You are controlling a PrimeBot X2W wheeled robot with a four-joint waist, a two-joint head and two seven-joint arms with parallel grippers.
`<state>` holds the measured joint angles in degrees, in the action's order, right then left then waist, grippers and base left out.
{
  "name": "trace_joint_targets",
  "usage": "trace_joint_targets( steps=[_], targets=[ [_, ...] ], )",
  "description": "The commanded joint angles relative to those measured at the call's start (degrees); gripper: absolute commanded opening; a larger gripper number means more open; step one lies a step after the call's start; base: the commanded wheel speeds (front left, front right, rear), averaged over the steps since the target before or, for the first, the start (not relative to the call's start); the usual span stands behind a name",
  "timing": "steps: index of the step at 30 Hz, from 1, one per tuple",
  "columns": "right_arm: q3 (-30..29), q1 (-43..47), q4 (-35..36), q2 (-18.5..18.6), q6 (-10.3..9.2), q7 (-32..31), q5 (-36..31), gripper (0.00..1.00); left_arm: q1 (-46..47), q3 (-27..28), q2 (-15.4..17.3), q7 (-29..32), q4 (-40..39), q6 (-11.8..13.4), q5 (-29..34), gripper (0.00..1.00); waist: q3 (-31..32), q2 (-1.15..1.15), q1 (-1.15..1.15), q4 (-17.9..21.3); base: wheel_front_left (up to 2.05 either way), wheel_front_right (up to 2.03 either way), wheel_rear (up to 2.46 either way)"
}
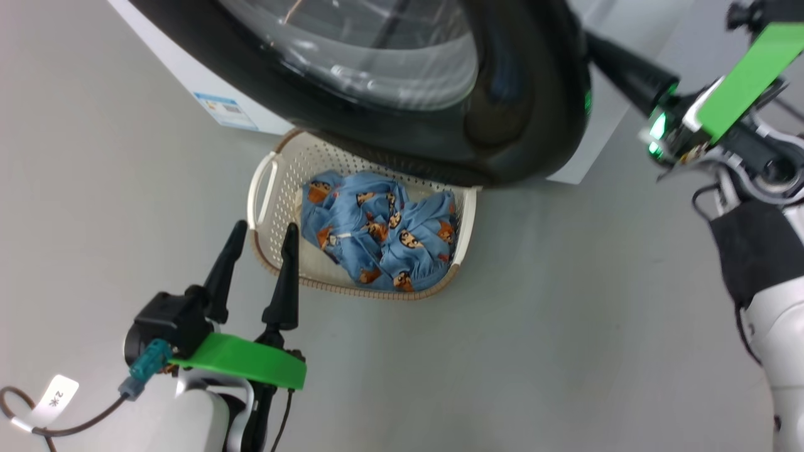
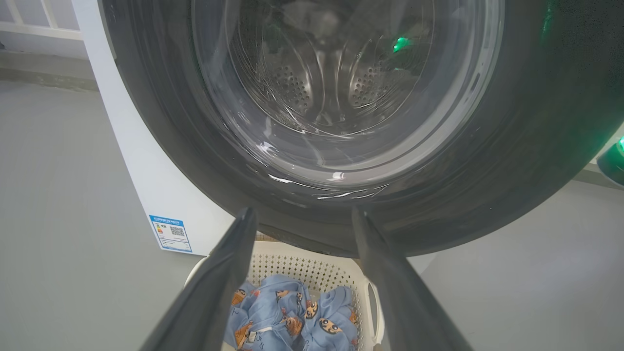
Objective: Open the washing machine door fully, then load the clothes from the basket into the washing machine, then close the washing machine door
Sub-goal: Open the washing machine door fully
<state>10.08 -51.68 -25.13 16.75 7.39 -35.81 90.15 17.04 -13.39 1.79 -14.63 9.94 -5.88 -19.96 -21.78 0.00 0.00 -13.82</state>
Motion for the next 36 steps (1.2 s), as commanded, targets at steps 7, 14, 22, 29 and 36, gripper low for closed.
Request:
trace_joint_targets(
  steps=[7, 14, 22, 29, 36],
  targets=[
    [2.64, 5.86, 4.83, -2.48, 0.1, -1.95, 0.05, 0.0, -2.08, 2.62, 1.09, -0.37, -0.49, -0.4, 0.81, 1.0, 3.36, 0.0, 0.0, 0.84, 0.0, 0.0, 0.0],
    [4.98, 9.06, 7.27, -3.81, 0.1, -3.58, -0.06, 0.0, -2.96, 3.37, 1.09, -0.37, -0.47, -0.67, 1.16, 1.0, 4.75, 0.0, 0.0, 0.84, 0.0, 0.0, 0.0],
    [7.83, 12.93, 10.36, -5.29, 0.1, -4.66, -0.53, 0.0, -4.45, 3.91, 1.09, -0.37, -0.4, -0.83, 1.25, 1.0, 6.4, 0.0, 0.0, 0.25, 0.0, 0.0, 0.0],
    [10.36, 16.56, 12.86, -6.5, 0.1, -5.45, -0.54, 0.0, -6.14, 4.63, 1.09, -0.37, -0.38, -0.72, 0.96, 1.0, 8.62, 0.0, 0.0, -0.71, 0.0, 0.0, 0.0],
    [12.86, 19.15, 14.71, -7.7, 0.1, -6.4, -0.54, 0.0, -8.14, 5.19, 1.09, -0.37, -0.85, -0.65, 0.8, 1.0, 10.11, 0.0, 0.0, -1.38, 0.0, 0.0, 0.0]
  ],
)
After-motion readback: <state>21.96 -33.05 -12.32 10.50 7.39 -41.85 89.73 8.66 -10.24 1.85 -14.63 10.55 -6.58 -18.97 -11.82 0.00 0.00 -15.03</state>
